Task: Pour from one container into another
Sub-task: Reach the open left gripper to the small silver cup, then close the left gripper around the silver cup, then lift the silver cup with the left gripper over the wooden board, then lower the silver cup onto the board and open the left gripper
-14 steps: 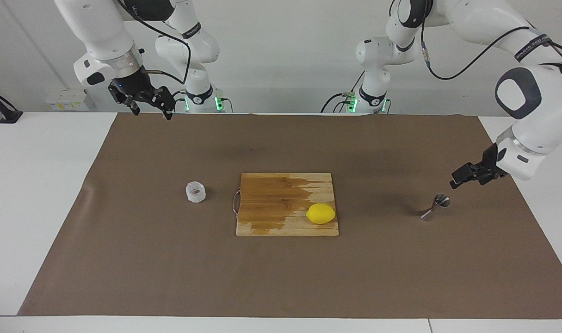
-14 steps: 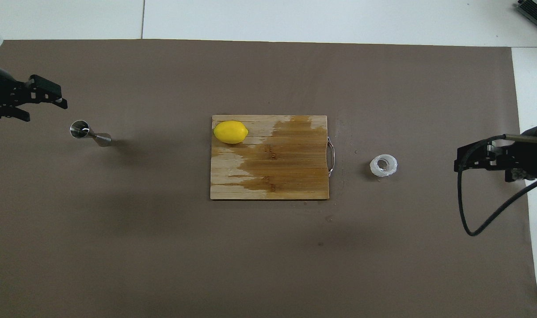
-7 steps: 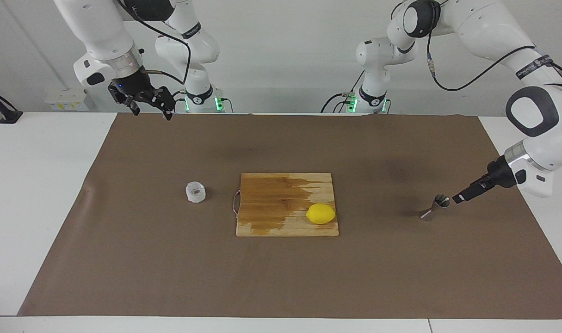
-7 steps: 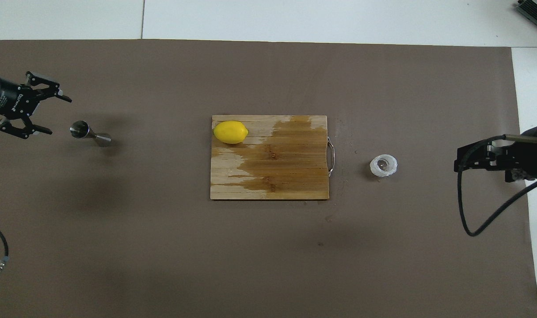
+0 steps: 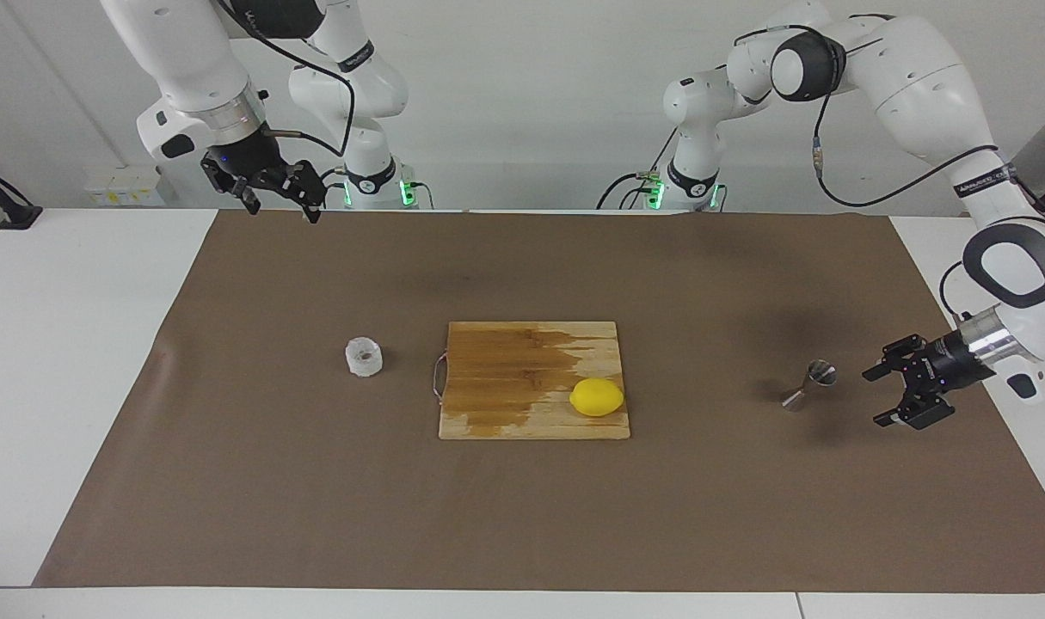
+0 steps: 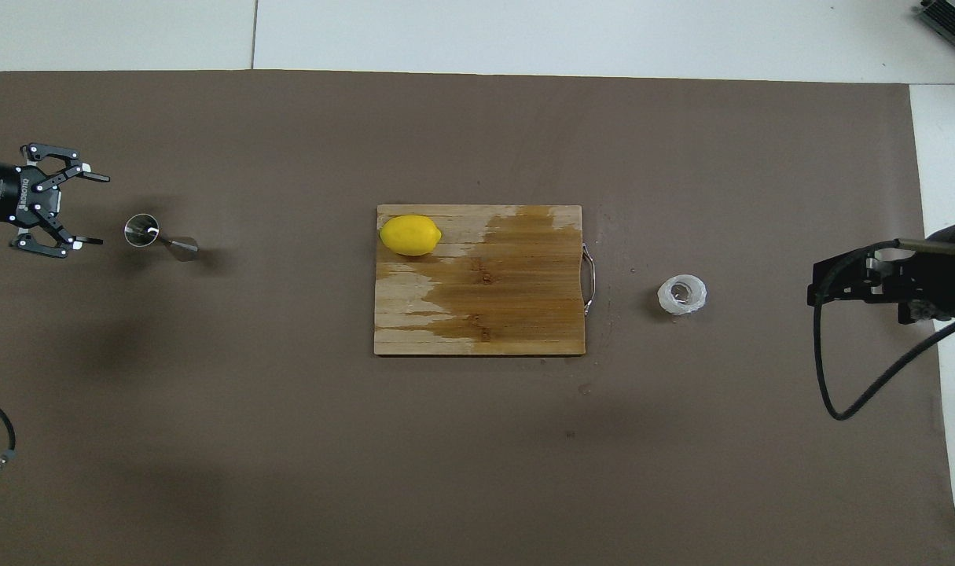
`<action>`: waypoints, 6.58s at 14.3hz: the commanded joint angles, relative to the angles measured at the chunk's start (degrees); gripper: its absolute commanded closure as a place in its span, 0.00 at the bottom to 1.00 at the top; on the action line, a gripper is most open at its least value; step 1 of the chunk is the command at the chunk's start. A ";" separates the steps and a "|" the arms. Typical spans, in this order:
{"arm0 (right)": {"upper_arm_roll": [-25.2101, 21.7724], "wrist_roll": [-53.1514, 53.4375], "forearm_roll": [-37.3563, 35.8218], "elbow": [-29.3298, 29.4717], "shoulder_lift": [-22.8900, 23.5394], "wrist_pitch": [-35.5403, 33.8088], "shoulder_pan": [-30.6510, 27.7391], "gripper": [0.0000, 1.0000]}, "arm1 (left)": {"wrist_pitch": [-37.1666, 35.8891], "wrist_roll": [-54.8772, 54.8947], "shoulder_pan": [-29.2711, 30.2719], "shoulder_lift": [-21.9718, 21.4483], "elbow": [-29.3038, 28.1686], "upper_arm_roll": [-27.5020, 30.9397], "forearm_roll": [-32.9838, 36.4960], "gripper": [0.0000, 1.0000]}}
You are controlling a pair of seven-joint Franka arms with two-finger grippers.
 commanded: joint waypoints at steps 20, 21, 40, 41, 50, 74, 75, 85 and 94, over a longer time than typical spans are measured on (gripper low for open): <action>0.28 -1.26 1.59 0.37 -0.09 0.14 -0.88 0.00 | 5.85 -0.70 1.17 -8.85 -24.39 -0.24 -27.82 0.09; 0.28 -1.26 1.59 0.37 -0.09 0.14 -0.88 0.00 | 5.94 -0.70 1.26 -8.85 -24.57 -0.24 -28.61 0.13; 0.28 -1.26 1.59 0.37 -0.09 0.14 -0.88 0.00 | 4.71 -3.16 -3.56 -15.79 -26.42 -1.03 -33.98 1.00; 0.28 -1.26 1.59 0.37 -0.09 0.23 -0.88 0.00 | 4.45 -4.03 -5.05 -16.49 -26.42 -1.12 -34.67 1.00; 0.28 -1.26 1.59 0.37 -0.09 0.23 -0.88 0.00 | 18.65 -18.09 -25.87 -21.77 -26.33 -1.03 -39.25 1.00; 0.28 -1.26 1.59 0.37 -0.09 0.14 -0.88 0.00 | 48.83 7.36 -51.47 -20.81 -36.88 -1.38 -91.35 1.00; 0.28 -1.26 1.59 0.37 -0.09 0.14 -0.88 0.00 | 48.83 7.82 -51.47 -20.37 -37.14 -1.38 -91.72 1.00; 0.28 -1.26 1.59 0.37 -0.09 0.14 -0.88 0.00 | 49.36 10.81 -53.76 -17.82 -37.05 -1.29 -92.86 0.44; 0.28 -1.26 1.59 0.37 -0.09 0.14 -0.88 0.00 | 55.33 16.26 -53.84 -20.54 -37.05 -1.20 -89.80 0.00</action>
